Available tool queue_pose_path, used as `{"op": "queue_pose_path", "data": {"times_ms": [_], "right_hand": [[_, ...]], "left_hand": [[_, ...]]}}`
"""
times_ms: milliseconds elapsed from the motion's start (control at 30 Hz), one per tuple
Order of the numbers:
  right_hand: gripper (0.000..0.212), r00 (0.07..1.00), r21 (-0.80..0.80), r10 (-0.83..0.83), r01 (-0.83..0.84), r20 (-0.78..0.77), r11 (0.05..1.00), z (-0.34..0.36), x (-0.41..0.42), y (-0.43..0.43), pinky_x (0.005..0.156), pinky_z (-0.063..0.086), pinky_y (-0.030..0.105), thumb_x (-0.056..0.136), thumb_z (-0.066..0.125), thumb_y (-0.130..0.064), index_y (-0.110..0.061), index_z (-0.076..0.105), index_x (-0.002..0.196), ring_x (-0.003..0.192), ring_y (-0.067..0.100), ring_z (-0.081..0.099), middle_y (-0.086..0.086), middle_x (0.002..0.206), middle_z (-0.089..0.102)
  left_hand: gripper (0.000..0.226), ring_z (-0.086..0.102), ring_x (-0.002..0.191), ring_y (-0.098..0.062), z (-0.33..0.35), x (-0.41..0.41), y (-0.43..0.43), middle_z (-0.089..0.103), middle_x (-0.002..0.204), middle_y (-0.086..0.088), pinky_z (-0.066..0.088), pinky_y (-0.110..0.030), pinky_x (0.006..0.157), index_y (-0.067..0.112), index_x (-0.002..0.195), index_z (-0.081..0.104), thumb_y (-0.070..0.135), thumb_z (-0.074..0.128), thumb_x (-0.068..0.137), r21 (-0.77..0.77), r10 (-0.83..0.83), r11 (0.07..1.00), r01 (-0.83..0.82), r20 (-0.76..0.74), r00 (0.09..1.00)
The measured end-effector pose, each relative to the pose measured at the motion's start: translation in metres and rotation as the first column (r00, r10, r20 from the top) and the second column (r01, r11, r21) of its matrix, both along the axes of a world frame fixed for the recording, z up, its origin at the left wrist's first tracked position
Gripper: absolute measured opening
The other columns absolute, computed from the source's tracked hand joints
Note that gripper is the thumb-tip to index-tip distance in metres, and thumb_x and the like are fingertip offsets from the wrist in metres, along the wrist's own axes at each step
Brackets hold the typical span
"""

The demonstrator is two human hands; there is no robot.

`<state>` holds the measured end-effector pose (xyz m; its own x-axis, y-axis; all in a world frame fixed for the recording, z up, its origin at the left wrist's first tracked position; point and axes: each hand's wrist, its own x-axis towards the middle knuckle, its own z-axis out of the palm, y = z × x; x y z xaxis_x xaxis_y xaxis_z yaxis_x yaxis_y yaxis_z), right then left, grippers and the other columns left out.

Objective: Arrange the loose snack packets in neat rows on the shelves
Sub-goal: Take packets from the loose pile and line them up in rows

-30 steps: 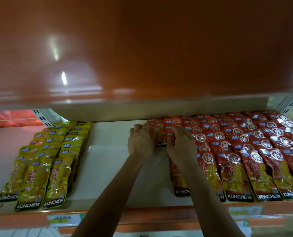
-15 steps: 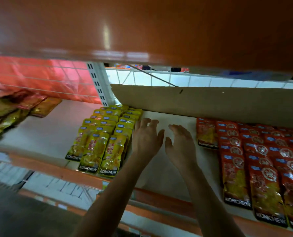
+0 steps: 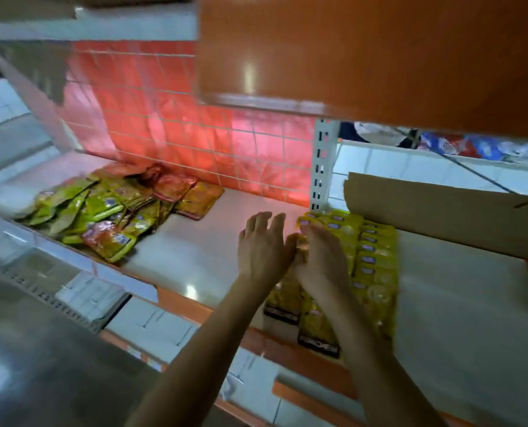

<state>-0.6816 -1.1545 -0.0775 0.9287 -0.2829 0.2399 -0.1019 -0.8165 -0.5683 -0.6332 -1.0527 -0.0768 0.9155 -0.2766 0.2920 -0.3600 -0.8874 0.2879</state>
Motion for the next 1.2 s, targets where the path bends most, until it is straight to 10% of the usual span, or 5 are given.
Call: {"op": "queue_pose_path", "data": {"times_ms": [733, 1100, 1200], "right_hand": [[0.045, 0.961, -0.166, 0.220, -0.248, -0.167, 0.954, -0.017, 0.204, 0.173, 0.106, 0.037, 0.037, 0.092, 0.050, -0.029, -0.023, 0.045, 0.136, 0.134, 0.026, 0.037, 0.002, 0.145, 0.041], [0.034, 0.969, -0.095, -0.049, 0.027, -0.241, 0.995, -0.022, 0.205, 0.174, 0.094, 0.038, 0.039, 0.094, 0.046, -0.018, -0.023, 0.049, 0.127, 0.116, 0.033, 0.043, 0.010, 0.132, 0.041], [0.043, 0.952, -0.004, -0.089, 0.092, -0.294, 0.996, -0.016, 0.206, 0.174, 0.096, 0.039, 0.041, 0.094, 0.047, -0.014, -0.011, 0.036, 0.135, 0.118, 0.037, 0.043, 0.017, 0.131, 0.040]], "left_hand": [[0.049, 0.028, 0.137, -0.037, -0.015, 0.203, 0.180, 0.029, 0.150, -0.021, 0.033, -0.045, 0.107, 0.022, 0.144, 0.036, 0.024, 0.042, 0.096, 0.115, 0.222, 0.972, -0.207, -0.140, 0.965], [0.043, 0.057, 0.096, -0.046, -0.013, 0.207, 0.174, 0.054, 0.110, -0.028, 0.048, -0.049, 0.077, -0.001, 0.119, 0.044, 0.005, 0.063, 0.081, -0.055, 0.157, 0.987, -0.154, 0.060, 0.986], [0.050, 0.056, 0.105, -0.045, -0.013, 0.200, 0.167, 0.049, 0.123, -0.023, 0.045, -0.048, 0.080, -0.001, 0.129, 0.043, 0.012, 0.062, 0.084, -0.200, 0.166, 0.960, -0.195, -0.150, 0.975]]}}
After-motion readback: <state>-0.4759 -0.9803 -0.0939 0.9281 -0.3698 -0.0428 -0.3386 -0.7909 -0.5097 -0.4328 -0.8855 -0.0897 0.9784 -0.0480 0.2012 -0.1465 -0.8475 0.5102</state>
